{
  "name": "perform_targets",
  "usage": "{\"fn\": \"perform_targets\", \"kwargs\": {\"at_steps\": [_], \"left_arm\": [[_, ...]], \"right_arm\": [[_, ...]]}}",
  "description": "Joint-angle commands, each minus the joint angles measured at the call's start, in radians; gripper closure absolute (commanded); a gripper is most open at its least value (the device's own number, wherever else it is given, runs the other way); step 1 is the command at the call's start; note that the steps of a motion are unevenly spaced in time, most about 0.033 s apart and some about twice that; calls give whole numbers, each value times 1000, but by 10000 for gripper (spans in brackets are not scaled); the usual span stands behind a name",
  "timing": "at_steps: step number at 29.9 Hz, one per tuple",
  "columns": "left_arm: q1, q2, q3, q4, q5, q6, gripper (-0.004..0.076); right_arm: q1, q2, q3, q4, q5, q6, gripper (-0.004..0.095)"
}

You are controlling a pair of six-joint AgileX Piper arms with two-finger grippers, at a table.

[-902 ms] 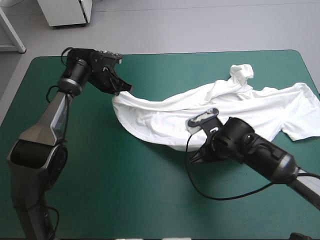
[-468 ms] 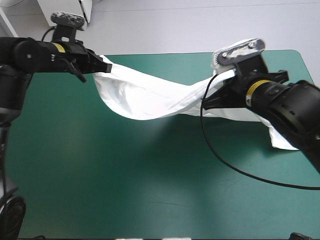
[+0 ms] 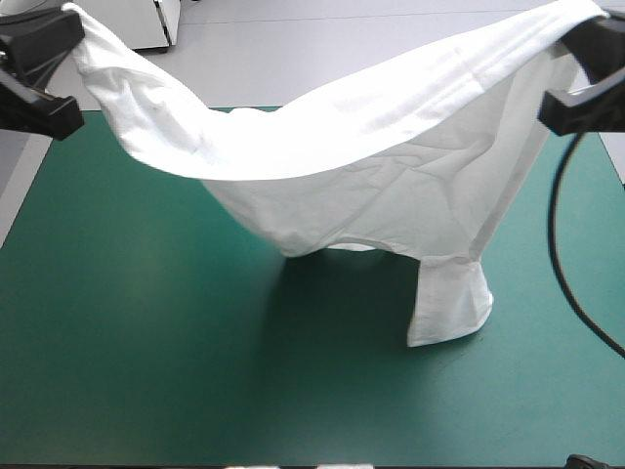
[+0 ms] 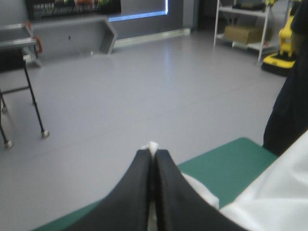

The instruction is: Fold the cloth

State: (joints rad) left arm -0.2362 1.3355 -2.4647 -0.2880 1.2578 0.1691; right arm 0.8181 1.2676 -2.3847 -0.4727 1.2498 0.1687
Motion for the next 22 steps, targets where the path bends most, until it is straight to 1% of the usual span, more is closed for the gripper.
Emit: {"fn": "perform_targets", "kwargs": {"at_steps": [1,5,8,14,17,19,22], "left_arm": [[0,-14,-101,-85,-106,-3,746],[0,-14,-187,-143,-159,-3,746],[0,-14,-244,-138,-222,-3,746],[0,-14,-282,-85,-436,2,746],[0,-9,-282,-81,-507,2,746],[0,-3,-282,-84,-536,2,746],[0,9,-282,-83,-527,21,746]], "right_arm": [[-2,7,-98,94,-8,-64,914],[-2,39,-176,216,-79,-114,914],[-2,52,-206,265,-192,-145,914],[-2,54,-221,248,-410,-206,909],[-2,54,-221,247,-520,-245,909],[-2,58,-221,239,-544,-247,908],[-2,67,-221,195,-515,-247,909]]}}
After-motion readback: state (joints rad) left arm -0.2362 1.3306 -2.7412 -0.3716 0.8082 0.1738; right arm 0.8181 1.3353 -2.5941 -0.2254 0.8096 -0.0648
